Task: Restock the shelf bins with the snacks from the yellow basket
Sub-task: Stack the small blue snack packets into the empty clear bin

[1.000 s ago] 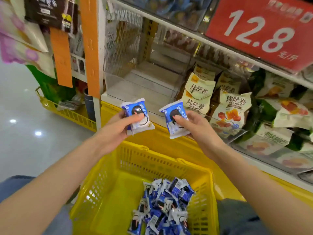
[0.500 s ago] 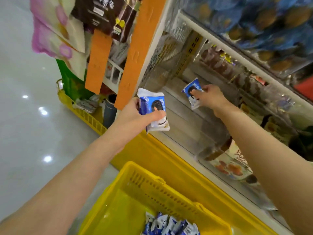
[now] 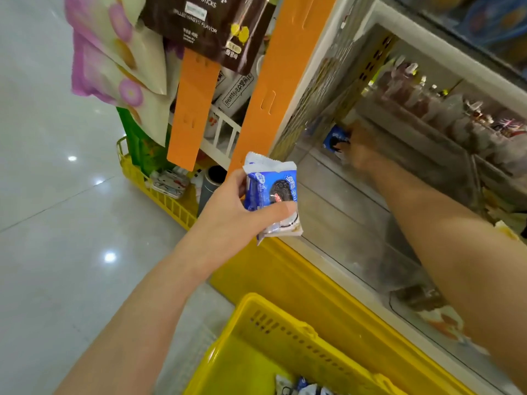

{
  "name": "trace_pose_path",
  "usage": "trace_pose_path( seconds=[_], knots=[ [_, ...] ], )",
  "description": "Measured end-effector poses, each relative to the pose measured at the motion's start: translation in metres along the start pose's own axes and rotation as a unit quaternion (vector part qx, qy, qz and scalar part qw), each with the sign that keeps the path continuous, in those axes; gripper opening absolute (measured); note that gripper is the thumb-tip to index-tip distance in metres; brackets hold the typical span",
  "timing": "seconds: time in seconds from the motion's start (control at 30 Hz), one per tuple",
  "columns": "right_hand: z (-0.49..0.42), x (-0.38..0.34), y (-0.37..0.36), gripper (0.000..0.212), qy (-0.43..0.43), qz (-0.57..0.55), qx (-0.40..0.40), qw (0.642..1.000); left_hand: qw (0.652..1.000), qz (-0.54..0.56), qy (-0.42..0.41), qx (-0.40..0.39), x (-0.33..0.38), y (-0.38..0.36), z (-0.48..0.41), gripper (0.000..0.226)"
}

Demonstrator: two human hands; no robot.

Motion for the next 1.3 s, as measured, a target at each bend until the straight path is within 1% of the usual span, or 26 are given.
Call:
trace_pose_path(
  seconds=[0.07, 0.13, 0.23, 0.27, 0.33, 0.47, 0.57, 0.6, 0.7, 0.77, 0.8, 0.87, 0.93, 1.03, 1.1, 1.13, 1.2, 1.3],
  knots=[
    [-0.005, -0.001, 0.001, 0.031, 0.019, 0.014, 0.001, 1.000, 1.000, -0.002, 0.003, 0.006, -0.002, 0.003, -0.002, 0.037],
    [-0.008, -0.005, 0.004, 0.031, 0.037, 0.039, 0.018, 0.998, 1.000, -0.003, 0.004, 0.011, -0.004, 0.004, -0.004, 0.038],
    [-0.011, -0.011, 0.007, 0.034, 0.060, 0.169, 0.067, 0.982, 1.000, 0.001, 0.005, 0.013, -0.005, 0.003, -0.006, 0.039],
    [-0.012, -0.011, 0.007, 0.034, 0.056, 0.179, 0.065, 0.980, 1.000, 0.002, 0.007, 0.012, -0.005, 0.002, -0.007, 0.040],
    [-0.013, -0.012, 0.005, 0.035, 0.039, 0.145, 0.047, 0.988, 1.000, 0.002, 0.007, 0.011, -0.004, 0.000, -0.007, 0.041],
    [-0.001, -0.019, 0.006, 0.034, 0.035, 0.085, 0.045, 0.995, 1.000, 0.005, 0.005, 0.006, -0.001, -0.005, -0.005, 0.049],
    [0.019, -0.026, 0.010, 0.032, 0.064, 0.077, 0.058, 0.993, 1.000, 0.005, 0.000, 0.000, 0.004, -0.007, 0.000, 0.052],
    [0.028, -0.031, 0.011, 0.032, 0.075, 0.058, 0.062, 0.994, 1.000, 0.006, 0.001, -0.001, 0.006, -0.007, 0.002, 0.052],
    [0.067, -0.051, 0.018, 0.035, 0.098, -0.057, 0.091, 0.989, 1.000, 0.006, 0.010, -0.001, 0.007, -0.011, 0.008, 0.047],
    [0.102, -0.066, 0.028, 0.029, 0.101, -0.181, 0.115, 0.972, 1.000, 0.000, 0.023, -0.003, 0.006, -0.013, 0.013, 0.047],
    [0.120, -0.072, 0.032, 0.024, 0.099, -0.229, 0.113, 0.962, 1.000, -0.006, 0.030, -0.002, 0.006, -0.014, 0.016, 0.049],
    [0.155, -0.082, 0.037, 0.012, 0.096, -0.285, 0.080, 0.950, 0.999, -0.002, 0.040, -0.002, 0.007, -0.016, 0.021, 0.053],
    [0.190, -0.089, 0.039, 0.005, 0.097, -0.331, 0.023, 0.938, 0.999, 0.013, 0.047, 0.001, 0.009, -0.019, 0.026, 0.058],
    [0.236, -0.093, 0.033, 0.009, 0.057, -0.362, -0.099, 0.925, 0.997, 0.041, 0.067, 0.006, 0.013, -0.022, 0.035, 0.076],
    [0.259, -0.093, 0.030, 0.016, 0.034, -0.360, -0.176, 0.916, 0.996, 0.045, 0.071, -0.002, 0.015, -0.025, 0.039, 0.080],
    [0.266, -0.091, 0.030, 0.016, 0.029, -0.361, -0.197, 0.911, 0.997, 0.042, 0.069, -0.005, 0.016, -0.026, 0.041, 0.078],
    [0.274, -0.086, 0.034, 0.014, 0.014, -0.373, -0.203, 0.905, 0.997, 0.033, 0.066, -0.016, 0.018, -0.029, 0.046, 0.078],
    [0.281, -0.076, 0.037, 0.019, -0.036, -0.419, -0.226, 0.878, 0.997, 0.030, 0.061, -0.035, 0.019, -0.034, 0.050, 0.085]
  ],
)
Point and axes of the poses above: each hand's wrist, its own z-axis away from the middle knuckle, its own y-axis out of the back of the hand, x = y × z, the point moved 5 cm from there along -z, towards the middle knuckle, and after that the axes turned 8 degrees about -z, right-handed, at the moved point
